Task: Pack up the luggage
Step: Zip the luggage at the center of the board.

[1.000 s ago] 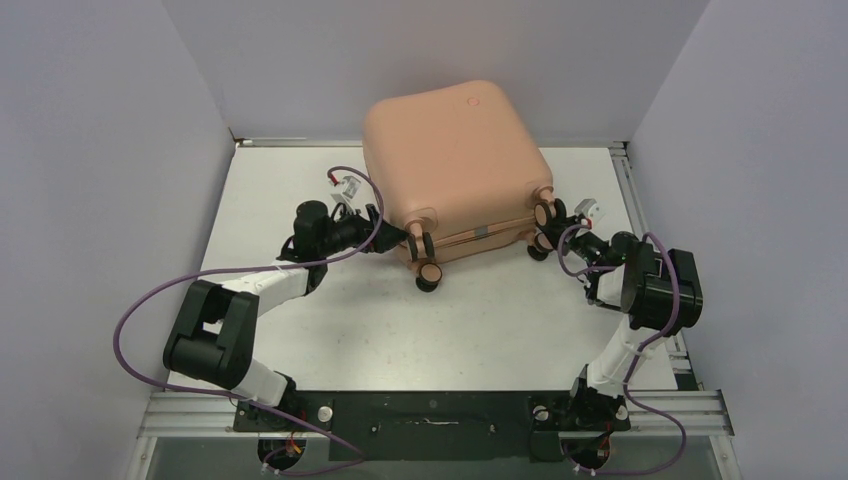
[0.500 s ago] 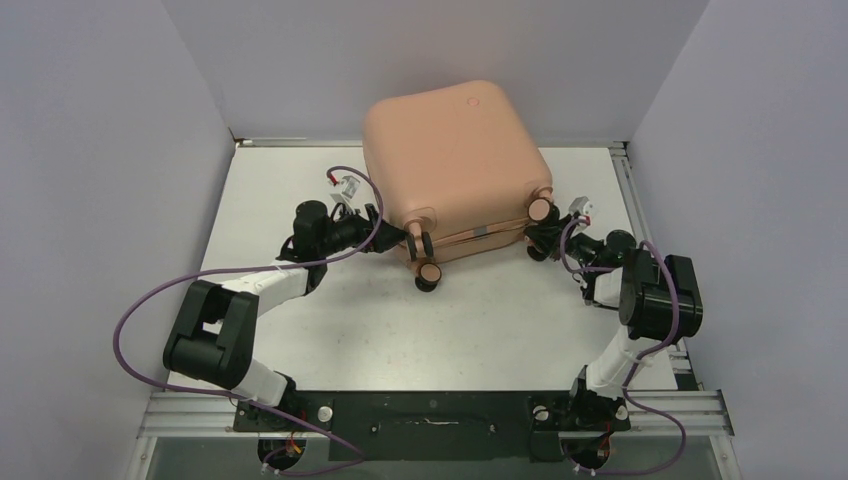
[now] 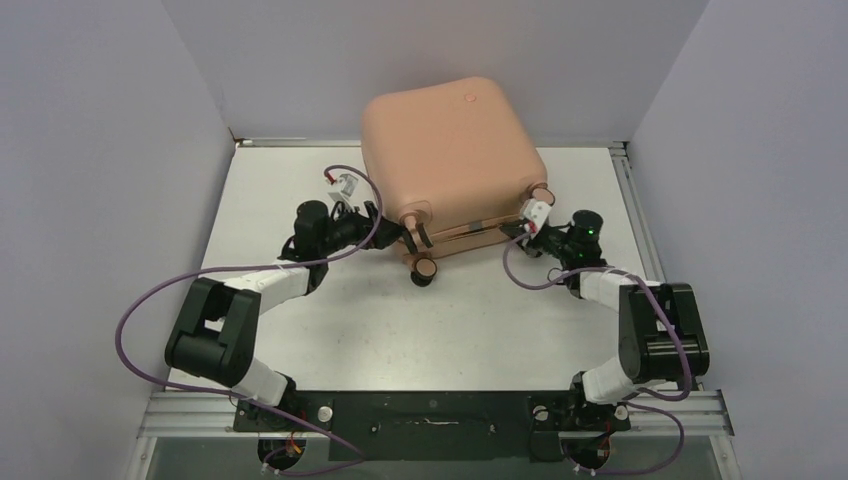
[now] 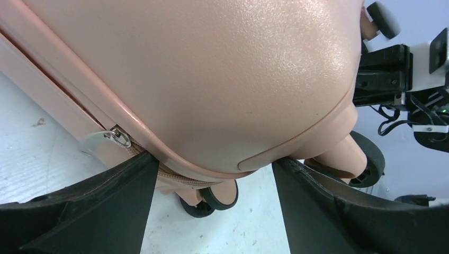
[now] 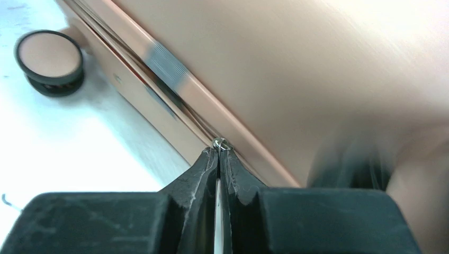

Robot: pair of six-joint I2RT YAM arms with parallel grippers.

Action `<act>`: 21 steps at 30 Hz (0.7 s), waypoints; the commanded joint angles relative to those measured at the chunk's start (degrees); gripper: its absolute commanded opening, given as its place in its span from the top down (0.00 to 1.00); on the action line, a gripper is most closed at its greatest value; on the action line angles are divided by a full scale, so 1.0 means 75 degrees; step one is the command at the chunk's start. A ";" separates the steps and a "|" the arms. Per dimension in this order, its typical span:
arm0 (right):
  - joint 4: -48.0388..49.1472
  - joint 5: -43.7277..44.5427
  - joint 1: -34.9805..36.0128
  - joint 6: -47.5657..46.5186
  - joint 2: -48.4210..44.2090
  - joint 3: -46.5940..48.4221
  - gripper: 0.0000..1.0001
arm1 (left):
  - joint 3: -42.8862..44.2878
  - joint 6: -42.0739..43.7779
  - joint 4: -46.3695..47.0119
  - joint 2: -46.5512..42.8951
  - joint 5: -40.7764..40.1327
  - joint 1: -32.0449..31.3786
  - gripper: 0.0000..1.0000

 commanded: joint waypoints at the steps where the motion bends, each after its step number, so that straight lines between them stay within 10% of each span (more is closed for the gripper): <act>1: -0.1350 -0.0016 0.1653 -0.1734 -0.0313 0.0638 0.95 | 0.0400 -0.0683 0.0875 0.0248 0.0681 -0.0812 0.21; 14: -0.4915 -0.0335 0.1721 -0.3628 -0.0795 0.1569 0.95 | 0.0978 -0.0938 0.1293 0.1137 0.1208 -0.2011 0.21; 21: -0.4722 -0.0781 0.0132 -0.2990 -0.0653 0.1745 0.95 | 0.1789 -0.1677 0.2171 0.2160 0.1828 -0.3064 0.25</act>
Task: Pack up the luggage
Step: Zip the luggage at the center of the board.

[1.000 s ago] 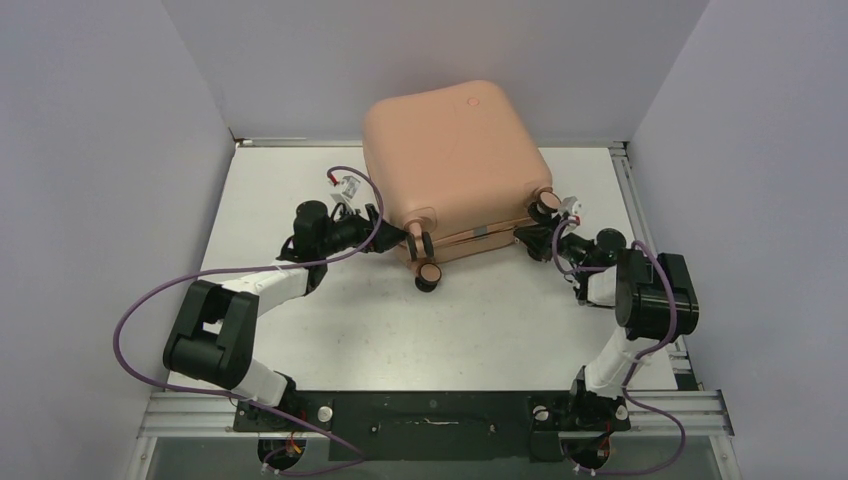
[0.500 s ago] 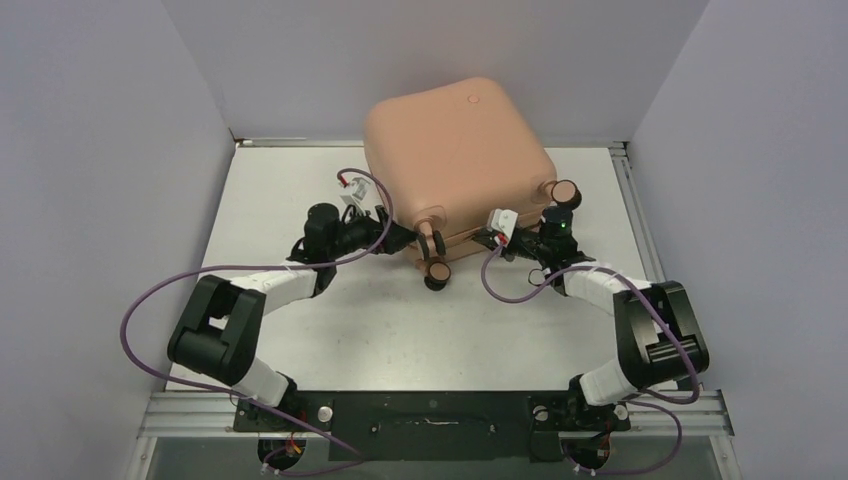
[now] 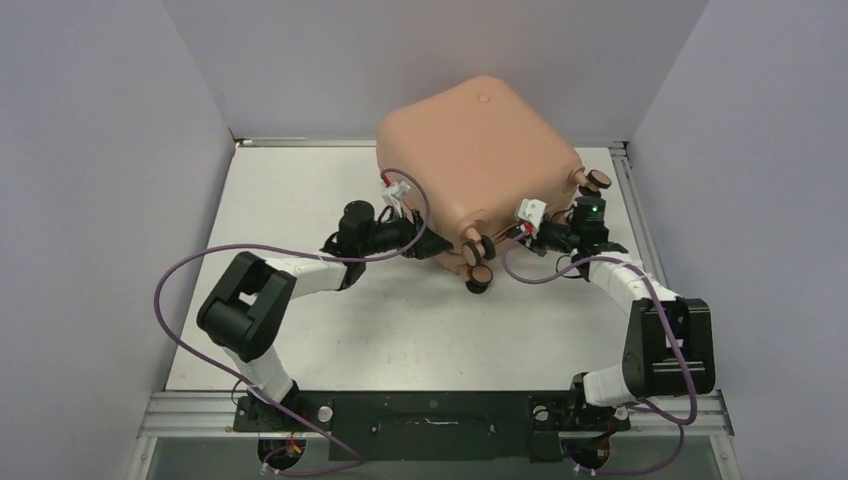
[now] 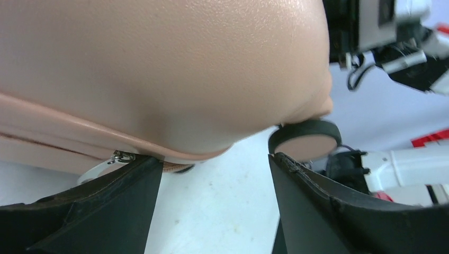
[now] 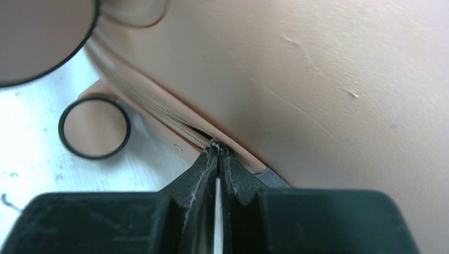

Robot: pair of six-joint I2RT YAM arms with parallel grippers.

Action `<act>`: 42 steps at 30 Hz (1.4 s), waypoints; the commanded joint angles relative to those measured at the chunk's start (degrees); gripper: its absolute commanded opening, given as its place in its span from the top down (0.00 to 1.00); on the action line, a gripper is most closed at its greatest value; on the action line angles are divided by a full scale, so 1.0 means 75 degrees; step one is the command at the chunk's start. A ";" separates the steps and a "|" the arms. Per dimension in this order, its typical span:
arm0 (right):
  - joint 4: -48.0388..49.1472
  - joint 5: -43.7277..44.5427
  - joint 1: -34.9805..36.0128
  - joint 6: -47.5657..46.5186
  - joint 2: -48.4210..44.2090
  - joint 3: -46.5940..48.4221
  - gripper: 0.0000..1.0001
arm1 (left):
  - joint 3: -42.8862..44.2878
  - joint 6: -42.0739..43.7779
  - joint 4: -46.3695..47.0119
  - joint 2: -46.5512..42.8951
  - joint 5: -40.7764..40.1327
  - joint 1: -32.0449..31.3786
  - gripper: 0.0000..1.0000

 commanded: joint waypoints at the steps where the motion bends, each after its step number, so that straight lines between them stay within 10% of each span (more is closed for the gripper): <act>1: 0.0499 -0.1068 -0.0843 0.0453 0.0087 0.0225 0.95 | 0.1049 -0.0769 0.1436 0.1004 0.1280 -0.1620 0.26; 13: 0.0595 -0.0870 -0.2716 0.0474 -0.0298 -0.0245 0.95 | 0.2517 0.0870 -0.1649 0.1061 0.0665 -0.1526 0.21; 26: -0.0160 -0.1081 -0.2726 0.0054 -0.0692 -0.0511 0.95 | 0.4863 0.3257 -0.4523 -0.0017 0.0479 0.1391 0.04; 34: -0.1164 -0.1275 -0.2726 -0.0713 -0.0738 -0.0493 0.95 | 0.7405 0.3343 -0.3795 0.2550 -0.0038 0.2478 0.03; 42: -0.3243 -0.1695 -0.2761 -0.2679 -0.0347 -0.0028 0.95 | 1.0012 0.0794 -0.1658 0.5617 0.0774 0.2718 0.05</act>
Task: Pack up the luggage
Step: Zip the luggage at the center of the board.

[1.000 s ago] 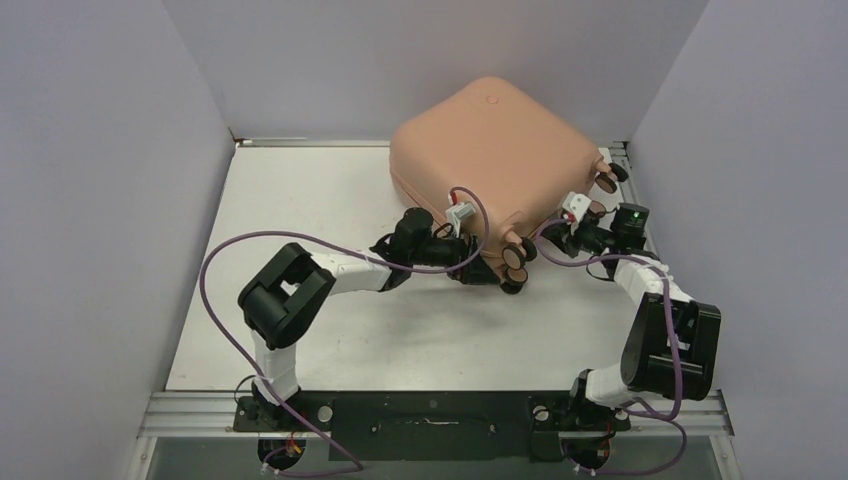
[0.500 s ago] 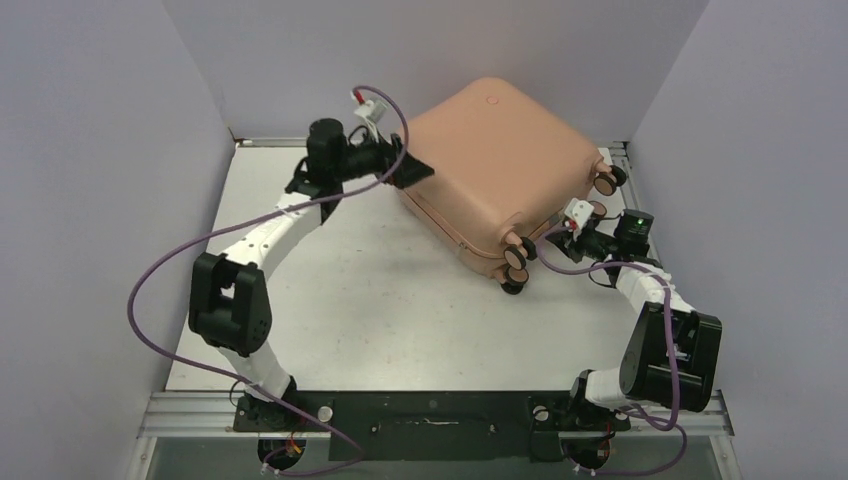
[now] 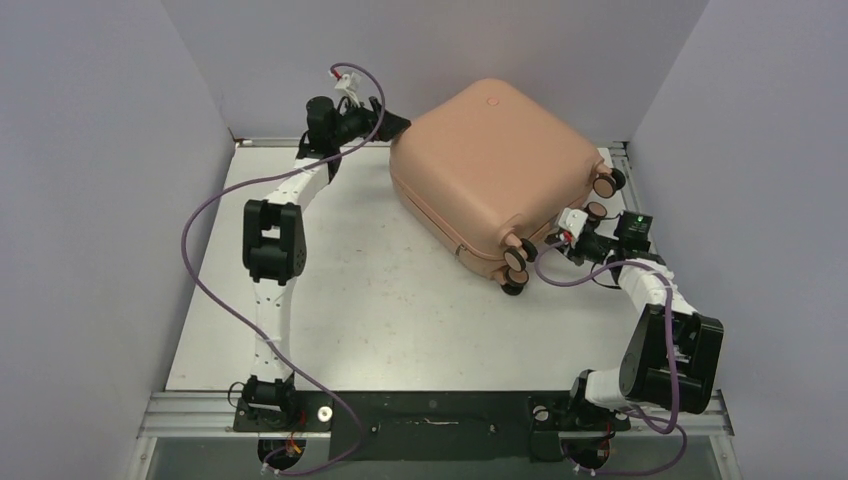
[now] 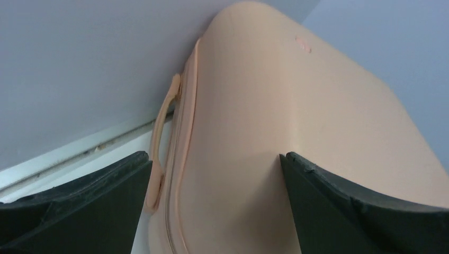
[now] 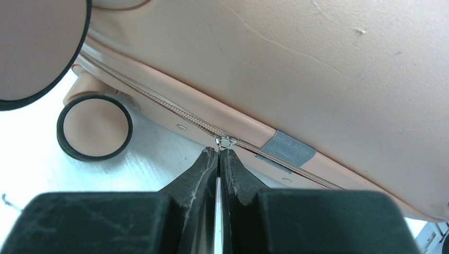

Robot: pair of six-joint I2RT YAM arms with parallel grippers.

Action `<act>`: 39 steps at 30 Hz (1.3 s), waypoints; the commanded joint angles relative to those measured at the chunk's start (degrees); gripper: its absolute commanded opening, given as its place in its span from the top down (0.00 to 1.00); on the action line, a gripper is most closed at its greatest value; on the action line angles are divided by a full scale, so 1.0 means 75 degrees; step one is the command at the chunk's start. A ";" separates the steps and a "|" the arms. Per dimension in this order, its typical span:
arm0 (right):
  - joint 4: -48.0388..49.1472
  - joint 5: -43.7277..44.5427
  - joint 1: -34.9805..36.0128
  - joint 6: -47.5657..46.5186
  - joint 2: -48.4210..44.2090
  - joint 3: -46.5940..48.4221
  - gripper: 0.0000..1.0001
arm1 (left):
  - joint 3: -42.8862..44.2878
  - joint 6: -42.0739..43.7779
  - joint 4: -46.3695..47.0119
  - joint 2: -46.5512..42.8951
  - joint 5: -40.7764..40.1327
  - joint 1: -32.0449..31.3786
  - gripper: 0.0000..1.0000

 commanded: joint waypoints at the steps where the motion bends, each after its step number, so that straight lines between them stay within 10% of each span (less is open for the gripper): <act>1: -0.2061 -0.0708 -0.0114 -0.1544 0.0197 0.0319 0.95 | 0.1340 -0.1660 0.1594 0.1176 0.0552 0.0071 0.06; 9: -0.9366 -0.1095 -0.0138 -0.9297 0.2183 0.1874 0.95 | 0.0151 -0.3371 0.3524 0.1088 0.1011 -0.0241 0.17; 13: -0.9408 -0.1090 0.0058 -0.9555 0.2212 0.1716 0.95 | -0.0489 -0.3420 0.3775 0.0764 0.1031 -0.0432 0.19; 21: -0.8396 -0.1550 0.0318 -0.7581 0.1692 0.1701 0.95 | -0.0937 -0.3455 0.3779 0.0597 0.0902 -0.0612 0.23; 30: -0.1779 -0.0114 0.0318 -0.0327 -0.0119 0.0351 0.95 | -0.2860 -0.3612 0.4357 -0.0485 0.1195 -0.0908 0.24; 39: -0.0697 0.1394 0.0148 0.1328 -0.0995 -0.0009 0.95 | -0.5172 -0.3899 0.5361 -0.1560 0.1259 -0.1379 0.25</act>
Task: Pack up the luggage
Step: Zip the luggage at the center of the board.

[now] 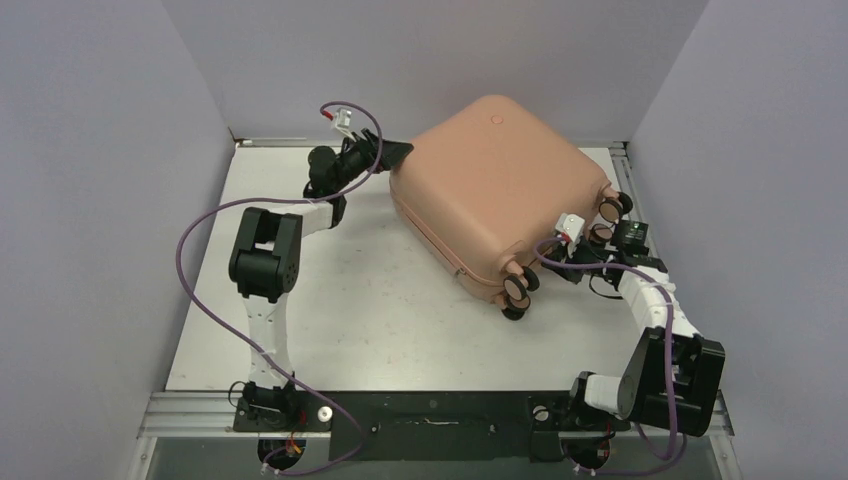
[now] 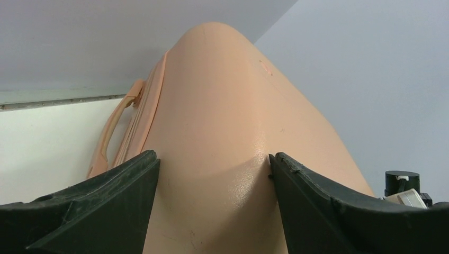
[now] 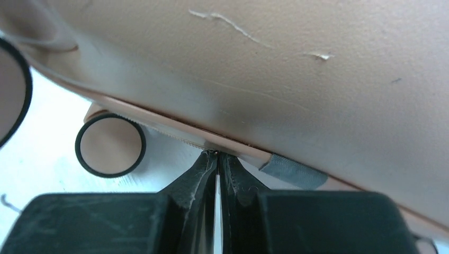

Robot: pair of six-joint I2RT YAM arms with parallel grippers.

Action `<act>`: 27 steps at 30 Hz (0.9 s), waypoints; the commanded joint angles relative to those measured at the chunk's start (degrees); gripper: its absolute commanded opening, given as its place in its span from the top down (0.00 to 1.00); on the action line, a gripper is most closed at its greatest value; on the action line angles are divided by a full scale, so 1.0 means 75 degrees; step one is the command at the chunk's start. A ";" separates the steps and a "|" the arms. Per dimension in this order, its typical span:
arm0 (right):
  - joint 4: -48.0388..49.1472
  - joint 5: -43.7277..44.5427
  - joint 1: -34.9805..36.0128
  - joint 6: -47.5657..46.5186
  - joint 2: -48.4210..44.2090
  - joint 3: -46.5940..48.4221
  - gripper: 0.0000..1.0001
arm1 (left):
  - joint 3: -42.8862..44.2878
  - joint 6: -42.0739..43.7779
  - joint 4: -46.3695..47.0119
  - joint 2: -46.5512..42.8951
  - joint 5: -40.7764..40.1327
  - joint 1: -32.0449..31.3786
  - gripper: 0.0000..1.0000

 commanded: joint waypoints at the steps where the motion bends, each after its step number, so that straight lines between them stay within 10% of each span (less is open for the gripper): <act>1: 0.1757 0.1373 -0.0123 0.1228 -0.0481 -0.0113 0.95 | -0.1307 -0.0458 0.0613 -0.0751 0.1741 -0.0983 0.25; 15: 0.2265 0.1147 0.1275 0.1075 0.1113 0.0753 0.95 | -0.4805 -0.0232 0.1278 -0.3382 0.1788 -0.1206 0.27; 27: 0.2957 0.1417 0.2947 0.1950 0.2926 0.2543 0.95 | -0.5241 0.1811 -0.0823 -0.5146 0.1891 0.0209 0.28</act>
